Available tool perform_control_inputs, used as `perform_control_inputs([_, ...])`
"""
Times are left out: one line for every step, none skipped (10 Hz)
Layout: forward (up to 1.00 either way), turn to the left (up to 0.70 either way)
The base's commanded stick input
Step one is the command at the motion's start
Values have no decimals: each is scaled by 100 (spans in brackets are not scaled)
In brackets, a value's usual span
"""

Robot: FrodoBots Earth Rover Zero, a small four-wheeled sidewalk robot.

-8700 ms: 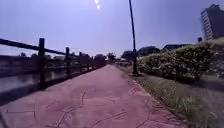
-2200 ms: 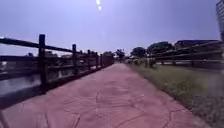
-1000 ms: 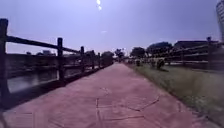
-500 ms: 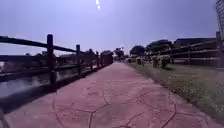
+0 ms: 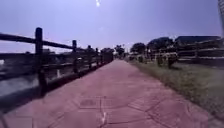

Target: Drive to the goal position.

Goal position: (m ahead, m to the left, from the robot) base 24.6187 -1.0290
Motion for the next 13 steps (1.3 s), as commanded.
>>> perform_control_inputs([100,0])
perform_control_inputs([100,-3])
perform_control_inputs([100,-17])
perform_control_inputs([100,-17])
perform_control_inputs([100,1])
perform_control_inputs([100,1])
perform_control_inputs([100,1])
perform_control_inputs([100,1])
perform_control_inputs([100,1])
perform_control_inputs([100,1])
perform_control_inputs([100,1])
perform_control_inputs([100,1])
perform_control_inputs([100,1])
